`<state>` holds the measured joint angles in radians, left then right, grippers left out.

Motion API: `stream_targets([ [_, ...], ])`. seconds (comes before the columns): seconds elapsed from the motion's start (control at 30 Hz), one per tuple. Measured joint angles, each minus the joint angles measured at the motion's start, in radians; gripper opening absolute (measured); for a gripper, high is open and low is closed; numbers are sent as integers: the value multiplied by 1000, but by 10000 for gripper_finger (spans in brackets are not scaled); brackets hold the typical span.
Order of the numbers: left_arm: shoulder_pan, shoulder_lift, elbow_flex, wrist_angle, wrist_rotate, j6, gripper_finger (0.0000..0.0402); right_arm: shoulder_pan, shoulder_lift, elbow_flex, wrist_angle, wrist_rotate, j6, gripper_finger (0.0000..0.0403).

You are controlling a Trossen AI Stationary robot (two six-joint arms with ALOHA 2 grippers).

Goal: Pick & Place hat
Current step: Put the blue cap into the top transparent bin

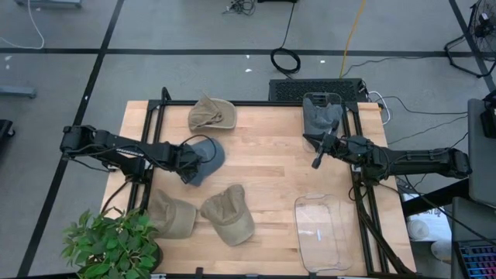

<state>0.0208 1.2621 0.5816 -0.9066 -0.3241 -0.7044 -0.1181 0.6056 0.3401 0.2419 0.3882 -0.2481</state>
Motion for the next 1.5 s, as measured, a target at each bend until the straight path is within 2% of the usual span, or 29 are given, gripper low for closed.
stream_targets([
  [0.13, 0, 0, 0, 0, 1, 3, 22, 0, 0, 0, 0, 0, 0, 0],
  [0.2, 0, 0, 0, 0, 1, 9, 9, 0, 0, 0, 0, 0, 0, 0],
  [0.5, 0, 0, 0, 0, 2, 20, 53, 0, 0, 0, 0, 0, 0, 0],
  [0.63, 0, 0, 0, 0, 4, 21, 46, 0, 0, 0, 0, 0, 0, 0],
  [0.9, 0, 0, 0, 0, 4, 29, 7, 0, 0, 0, 0, 0, 0, 0],
  [1.17, 0, 0, 0, 19, 4, 55, 46, 0, 0, 0, 0, 0, 0, 0],
  [1.5, 0, 0, 0, 101, -25, 83, 50, 0, 0, 0, 0, 0, 0, 0],
])
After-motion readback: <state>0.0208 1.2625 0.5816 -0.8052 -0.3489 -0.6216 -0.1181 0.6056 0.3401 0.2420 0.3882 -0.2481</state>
